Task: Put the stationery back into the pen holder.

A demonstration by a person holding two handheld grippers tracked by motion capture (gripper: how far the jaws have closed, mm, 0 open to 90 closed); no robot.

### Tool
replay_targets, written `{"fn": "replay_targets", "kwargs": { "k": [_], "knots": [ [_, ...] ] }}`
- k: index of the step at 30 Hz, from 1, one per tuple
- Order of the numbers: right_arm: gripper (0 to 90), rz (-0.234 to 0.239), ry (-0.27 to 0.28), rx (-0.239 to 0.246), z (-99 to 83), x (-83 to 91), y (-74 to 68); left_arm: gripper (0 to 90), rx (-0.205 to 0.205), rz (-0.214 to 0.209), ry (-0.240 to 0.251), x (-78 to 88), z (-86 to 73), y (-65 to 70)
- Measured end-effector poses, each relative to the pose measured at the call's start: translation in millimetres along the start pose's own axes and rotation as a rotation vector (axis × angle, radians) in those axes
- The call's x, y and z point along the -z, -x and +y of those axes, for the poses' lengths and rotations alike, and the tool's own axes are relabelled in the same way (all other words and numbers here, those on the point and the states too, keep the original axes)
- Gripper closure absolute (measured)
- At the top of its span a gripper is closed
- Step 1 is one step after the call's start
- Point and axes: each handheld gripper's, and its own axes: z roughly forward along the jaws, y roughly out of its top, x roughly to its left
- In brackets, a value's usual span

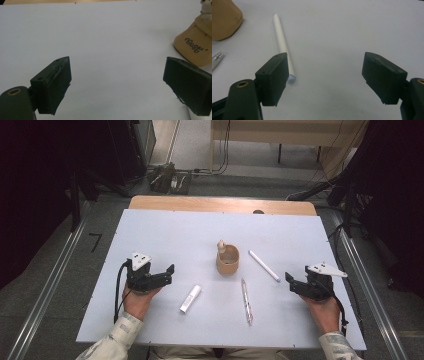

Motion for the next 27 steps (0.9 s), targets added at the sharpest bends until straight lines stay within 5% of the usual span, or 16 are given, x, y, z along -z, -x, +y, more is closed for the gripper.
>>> {"fn": "replay_targets", "kwargs": {
  "k": [9, 27],
  "knots": [
    [26.8, 0.048, -0.046, 0.057, 7.9, -17.5, -10.8, 9.0, -0.011, -0.004, -0.012, -3.2, -2.6, 3.0],
    [43.1, 0.129, -0.105, 0.092, 24.5, -49.1, -27.3, 9.0, -0.007, -0.004, -0.013, -4.3, -2.7, 3.3]
  ]
}}
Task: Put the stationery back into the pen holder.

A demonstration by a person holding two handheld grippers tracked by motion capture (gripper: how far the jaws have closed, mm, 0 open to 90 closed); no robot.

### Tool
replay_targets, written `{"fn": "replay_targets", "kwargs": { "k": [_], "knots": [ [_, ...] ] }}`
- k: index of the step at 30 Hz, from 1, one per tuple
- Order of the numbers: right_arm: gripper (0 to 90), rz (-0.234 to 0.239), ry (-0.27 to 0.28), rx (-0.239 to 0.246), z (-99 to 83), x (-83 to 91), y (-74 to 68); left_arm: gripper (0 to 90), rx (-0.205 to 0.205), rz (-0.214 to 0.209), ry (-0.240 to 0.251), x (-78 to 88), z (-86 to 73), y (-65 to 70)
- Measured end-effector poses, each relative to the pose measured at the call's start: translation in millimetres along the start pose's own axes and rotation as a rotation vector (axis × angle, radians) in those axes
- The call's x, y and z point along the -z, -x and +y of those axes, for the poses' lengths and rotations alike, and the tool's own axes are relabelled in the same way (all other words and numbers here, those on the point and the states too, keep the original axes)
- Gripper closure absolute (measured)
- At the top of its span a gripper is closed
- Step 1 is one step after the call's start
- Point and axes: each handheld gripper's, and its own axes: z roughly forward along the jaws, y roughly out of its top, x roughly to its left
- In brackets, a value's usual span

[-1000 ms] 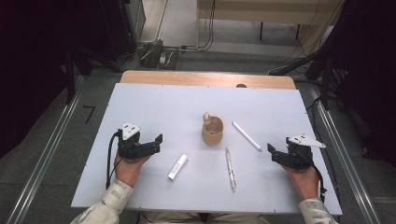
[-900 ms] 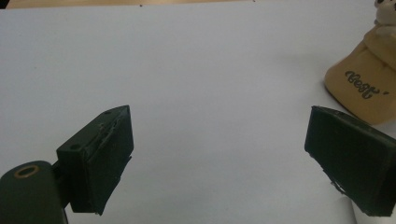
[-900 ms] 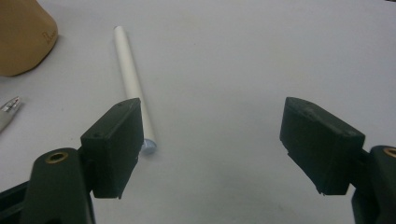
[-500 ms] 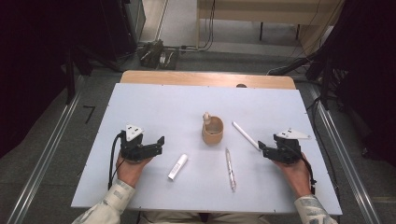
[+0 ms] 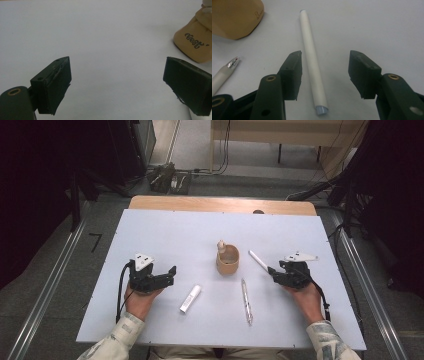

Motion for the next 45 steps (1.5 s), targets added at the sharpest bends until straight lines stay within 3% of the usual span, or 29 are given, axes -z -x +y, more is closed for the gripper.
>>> {"fn": "replay_targets", "kwargs": {
  "k": [15, 25, 32, 45],
  "knots": [
    [49.0, 0.038, -0.033, 0.036, 20.9, -30.2, -11.5, 9.0, 0.000, 0.000, -0.005, -0.2, -0.4, -0.8],
    [58.8, 0.049, -0.055, 0.056, 25.5, -41.6, -13.3, 9.0, -0.001, -0.001, -0.005, -0.6, -0.5, -1.0],
    [61.6, 0.044, -0.067, 0.080, 26.3, -44.0, -16.8, 9.0, 0.005, -0.001, -0.002, -0.4, -0.4, -1.5],
    [68.8, 0.055, -0.096, 0.062, 26.7, -42.1, -16.3, 9.0, 0.001, -0.004, -0.002, 0.4, -0.3, -0.2]
  ]
}}
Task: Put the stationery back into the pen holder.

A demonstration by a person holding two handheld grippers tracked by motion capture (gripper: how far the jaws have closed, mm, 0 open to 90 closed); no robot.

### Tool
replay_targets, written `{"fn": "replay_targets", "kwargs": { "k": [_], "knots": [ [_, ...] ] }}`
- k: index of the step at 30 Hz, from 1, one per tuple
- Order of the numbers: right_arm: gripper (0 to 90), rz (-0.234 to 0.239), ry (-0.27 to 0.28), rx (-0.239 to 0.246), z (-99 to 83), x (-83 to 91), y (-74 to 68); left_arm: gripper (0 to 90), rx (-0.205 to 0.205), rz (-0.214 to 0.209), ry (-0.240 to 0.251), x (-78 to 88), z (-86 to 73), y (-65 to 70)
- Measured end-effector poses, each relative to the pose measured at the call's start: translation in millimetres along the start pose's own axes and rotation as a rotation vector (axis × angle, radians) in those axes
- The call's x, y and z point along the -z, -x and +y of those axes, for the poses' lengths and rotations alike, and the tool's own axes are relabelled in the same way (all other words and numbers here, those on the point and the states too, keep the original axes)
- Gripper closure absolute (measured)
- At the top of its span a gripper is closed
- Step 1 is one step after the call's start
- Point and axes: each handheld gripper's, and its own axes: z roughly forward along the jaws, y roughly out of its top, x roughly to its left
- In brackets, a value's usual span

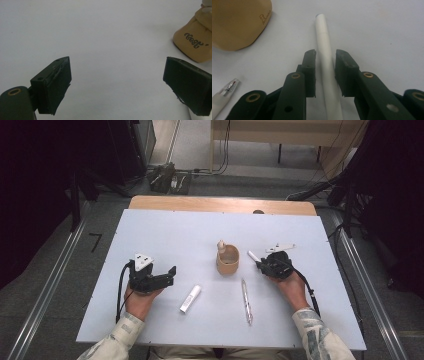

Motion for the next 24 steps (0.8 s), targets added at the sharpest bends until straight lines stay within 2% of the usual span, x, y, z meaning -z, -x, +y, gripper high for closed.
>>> {"fn": "replay_targets", "kwargs": {
  "k": [4, 5, 7, 13, 24],
  "knots": [
    [70.1, 0.000, -0.002, 0.000, -0.1, -0.1, 0.2, 9.0, -0.004, -0.003, -0.005, 0.0, -0.6, 0.8],
    [74.0, -0.002, -0.003, -0.002, -0.1, 0.0, 0.7, 9.0, -0.004, -0.007, -0.006, 0.3, -0.8, 2.4],
    [76.3, -0.001, -0.003, -0.007, -0.2, 0.2, 1.8, 9.0, -0.008, -0.009, -0.003, 0.5, -0.6, 3.1],
    [76.6, 0.007, 0.002, -0.011, -0.7, 0.5, 3.2, 9.0, -0.019, -0.023, -0.013, -1.0, -1.2, 6.6],
    [76.7, 0.023, 0.035, -0.016, 0.0, 4.2, 3.1, 9.1, -0.013, -0.061, -0.022, -3.0, -0.9, 11.9]
  ]
}}
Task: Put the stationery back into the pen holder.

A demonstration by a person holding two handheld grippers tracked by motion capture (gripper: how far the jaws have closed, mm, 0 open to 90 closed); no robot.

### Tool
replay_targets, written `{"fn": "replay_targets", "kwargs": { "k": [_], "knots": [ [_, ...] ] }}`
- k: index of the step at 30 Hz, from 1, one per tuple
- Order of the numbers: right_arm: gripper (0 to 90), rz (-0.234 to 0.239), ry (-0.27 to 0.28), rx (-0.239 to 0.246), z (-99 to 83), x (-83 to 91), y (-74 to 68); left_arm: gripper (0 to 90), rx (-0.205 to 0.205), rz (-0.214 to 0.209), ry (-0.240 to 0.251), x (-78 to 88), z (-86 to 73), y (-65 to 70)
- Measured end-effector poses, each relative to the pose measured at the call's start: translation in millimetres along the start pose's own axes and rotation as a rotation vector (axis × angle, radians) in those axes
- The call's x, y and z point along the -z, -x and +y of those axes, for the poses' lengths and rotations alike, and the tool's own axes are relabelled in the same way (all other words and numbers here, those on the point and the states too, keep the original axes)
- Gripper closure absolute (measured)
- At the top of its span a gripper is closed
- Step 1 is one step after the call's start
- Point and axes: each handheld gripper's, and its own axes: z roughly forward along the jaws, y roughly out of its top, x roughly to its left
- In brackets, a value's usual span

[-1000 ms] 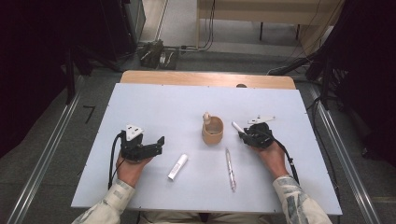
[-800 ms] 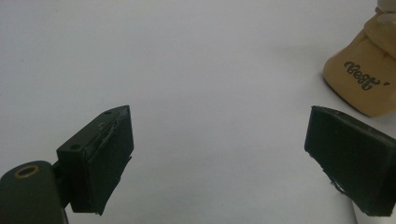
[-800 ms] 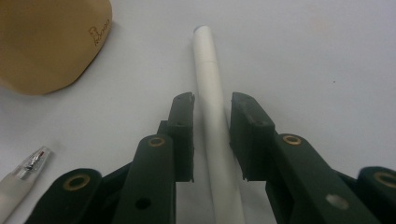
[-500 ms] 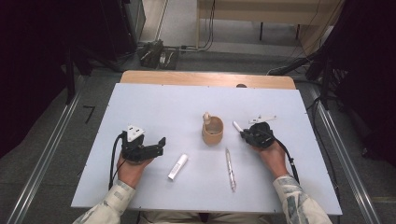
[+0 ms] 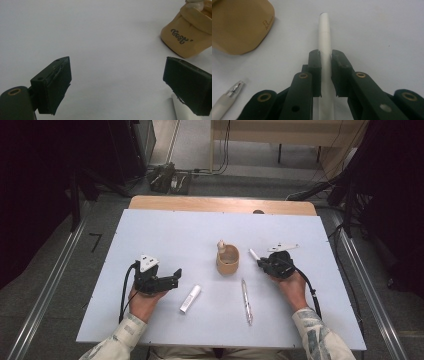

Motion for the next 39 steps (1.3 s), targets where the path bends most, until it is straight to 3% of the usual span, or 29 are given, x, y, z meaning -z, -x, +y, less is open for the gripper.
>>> {"fn": "replay_targets", "kwargs": {
  "k": [19, 30, 32, 37, 39],
  "knots": [
    [76.7, 0.073, 0.115, -0.032, 7.1, 30.1, -5.3, 11.9, -0.014, -0.083, -0.003, -3.7, 2.1, 21.1],
    [76.7, 0.152, 0.206, -0.024, 16.5, 50.0, -22.5, 14.1, -0.025, -0.143, 0.002, -7.2, 6.0, 37.3],
    [76.7, 0.160, 0.208, -0.028, 17.2, 50.7, -23.5, 14.4, -0.008, -0.160, 0.001, -9.5, 7.0, 39.2],
    [76.7, 0.192, 0.232, -0.045, 18.4, 51.8, -26.5, 17.1, -0.009, -0.197, -0.001, -13.6, 8.3, 44.4],
    [76.7, 0.189, 0.239, -0.029, 18.9, 52.6, -28.1, 17.3, -0.005, -0.200, 0.000, -14.6, 8.2, 45.9]
  ]
}}
